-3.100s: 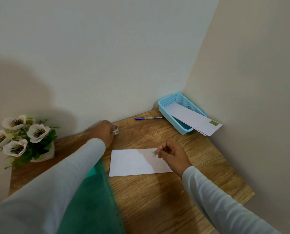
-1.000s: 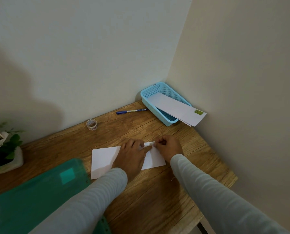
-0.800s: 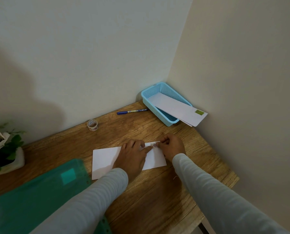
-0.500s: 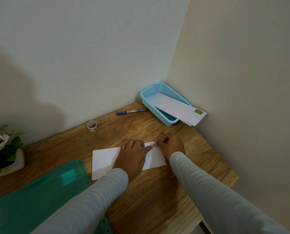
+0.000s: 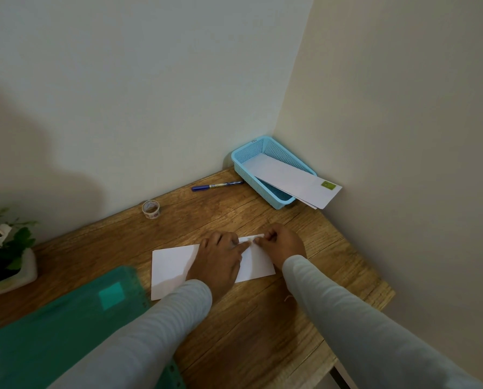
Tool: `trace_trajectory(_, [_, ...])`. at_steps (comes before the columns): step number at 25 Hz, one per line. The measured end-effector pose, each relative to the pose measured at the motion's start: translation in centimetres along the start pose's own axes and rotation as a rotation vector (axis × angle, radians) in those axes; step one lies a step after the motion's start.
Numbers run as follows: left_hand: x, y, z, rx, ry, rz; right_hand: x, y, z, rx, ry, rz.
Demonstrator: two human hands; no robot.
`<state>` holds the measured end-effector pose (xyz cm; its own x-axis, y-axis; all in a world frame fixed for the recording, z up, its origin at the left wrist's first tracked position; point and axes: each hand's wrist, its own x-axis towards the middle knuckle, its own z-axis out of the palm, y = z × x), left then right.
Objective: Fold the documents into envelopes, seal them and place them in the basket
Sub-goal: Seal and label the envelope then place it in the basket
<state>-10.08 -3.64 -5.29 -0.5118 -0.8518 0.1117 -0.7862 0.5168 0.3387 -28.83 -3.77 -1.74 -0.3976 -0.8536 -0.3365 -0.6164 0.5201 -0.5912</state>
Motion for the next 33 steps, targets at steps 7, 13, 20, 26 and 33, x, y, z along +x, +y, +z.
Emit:
trace_trajectory(7, [-0.1,-0.2,0.1,-0.055,0.017,-0.021,0.1,-1.7,0.5,-0.107,0.005,0.084])
trace_trajectory(13, [-0.2,-0.2,0.0,-0.043,0.016,-0.005,-0.6,-0.8,0.4,-0.108,-0.034,0.017])
trace_trajectory(20, [0.0,-0.1,0.0,-0.050,0.011,-0.022,-0.2,-1.5,0.8,-0.172,-0.010,0.061])
trace_trajectory(26, [-0.1,-0.2,0.0,-0.036,0.007,-0.015,0.0,-1.6,0.4,-0.157,-0.012,0.079])
trace_trajectory(33, [0.0,-0.3,0.2,-0.037,0.018,-0.019,0.0,0.4,-0.1,0.076,-0.030,0.025])
